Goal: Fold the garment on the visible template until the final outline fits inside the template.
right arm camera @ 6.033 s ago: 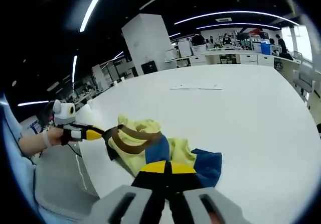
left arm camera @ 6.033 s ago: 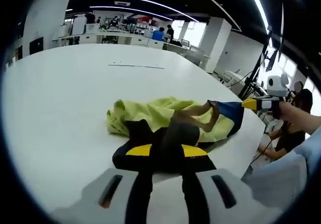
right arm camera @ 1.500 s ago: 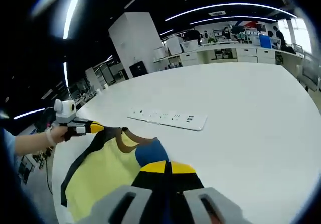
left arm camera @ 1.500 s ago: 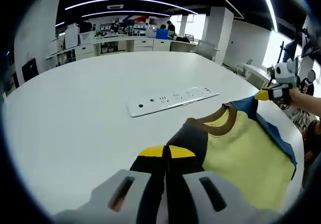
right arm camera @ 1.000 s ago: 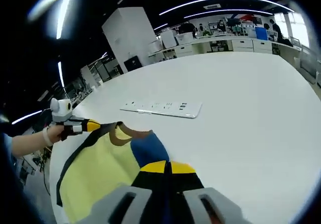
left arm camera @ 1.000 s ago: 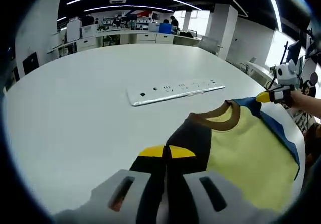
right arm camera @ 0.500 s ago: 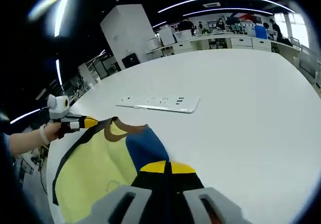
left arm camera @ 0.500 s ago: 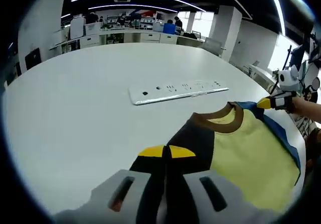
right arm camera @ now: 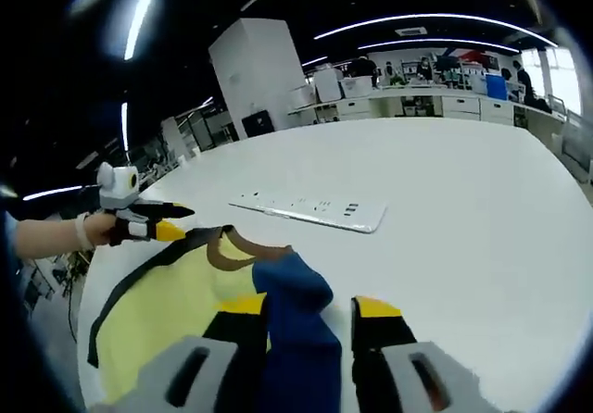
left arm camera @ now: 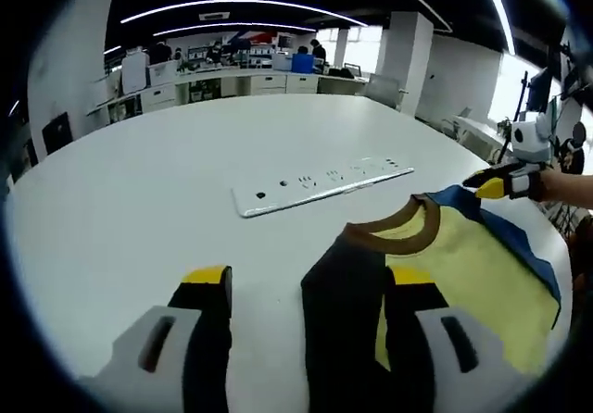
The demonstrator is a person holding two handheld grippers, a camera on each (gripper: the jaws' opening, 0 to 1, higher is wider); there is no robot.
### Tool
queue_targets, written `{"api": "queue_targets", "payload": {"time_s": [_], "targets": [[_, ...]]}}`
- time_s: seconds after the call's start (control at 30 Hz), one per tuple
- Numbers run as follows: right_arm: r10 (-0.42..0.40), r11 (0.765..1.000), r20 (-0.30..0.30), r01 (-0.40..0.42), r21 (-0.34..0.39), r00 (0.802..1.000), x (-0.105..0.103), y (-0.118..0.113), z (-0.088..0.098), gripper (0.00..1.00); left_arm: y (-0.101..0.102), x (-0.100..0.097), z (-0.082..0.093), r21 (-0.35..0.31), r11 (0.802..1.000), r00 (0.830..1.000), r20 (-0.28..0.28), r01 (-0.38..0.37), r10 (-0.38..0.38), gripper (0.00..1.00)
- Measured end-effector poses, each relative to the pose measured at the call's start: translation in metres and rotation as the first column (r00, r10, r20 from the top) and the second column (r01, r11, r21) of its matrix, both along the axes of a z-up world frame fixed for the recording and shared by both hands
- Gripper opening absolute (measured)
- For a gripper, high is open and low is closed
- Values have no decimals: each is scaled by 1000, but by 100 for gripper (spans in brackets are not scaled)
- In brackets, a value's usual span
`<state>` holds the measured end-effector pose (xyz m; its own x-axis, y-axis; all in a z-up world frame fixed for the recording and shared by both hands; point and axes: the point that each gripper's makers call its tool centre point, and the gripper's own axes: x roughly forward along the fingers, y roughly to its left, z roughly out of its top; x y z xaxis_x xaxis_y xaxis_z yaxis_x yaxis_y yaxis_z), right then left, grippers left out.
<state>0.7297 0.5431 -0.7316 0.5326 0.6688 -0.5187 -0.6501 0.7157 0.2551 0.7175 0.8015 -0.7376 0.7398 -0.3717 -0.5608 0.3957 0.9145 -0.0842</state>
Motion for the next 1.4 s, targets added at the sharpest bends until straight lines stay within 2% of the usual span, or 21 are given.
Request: {"api": "queue_targets", "payload": {"time_s": [0.07, 0.13, 0.5, 0.67, 0.87, 1.0, 1.13, 1.23, 1.4], "targets": [[6, 1000, 7, -6, -7, 1000, -3, 0, 1, 55, -5, -4, 2, -3, 1000, 1000, -4, 18, -18, 74], [27, 1000, 16, -27, -10, 1000, -9, 1, 4, 58, -10, -8, 5, -7, 999, 999, -4, 32, -32, 76], [66, 998, 35, -65, -27, 997, -42, -3, 19, 57, -28, -36, 34, -40, 995, 996, 24, 92, -91, 74], [57, 998, 33, -57, -17, 998, -54, -5, 26, 57, -31, -52, 41, -59, 994, 995, 25, 96, -94, 73], [42, 999, 39, -42, 6, 998, -69, -10, 38, 57, -31, -70, 61, -89, 992, 995, 55, 87, -83, 73], [47, 999, 44, -47, 6, 998, -79, -11, 44, 57, -34, -83, 73, -81, 991, 992, 76, 107, -101, 73], [43, 999, 45, -44, 16, 998, -87, -13, 48, 59, -34, -93, 77, -78, 991, 991, 79, 112, -106, 76], [55, 998, 44, -56, 14, 997, -94, -13, 50, 65, -34, -99, 78, -90, 990, 992, 80, 108, -101, 84], [83, 997, 39, -83, 4, 996, -110, -15, 51, 82, -36, -111, 79, -103, 988, 992, 72, 115, -108, 95]]}}
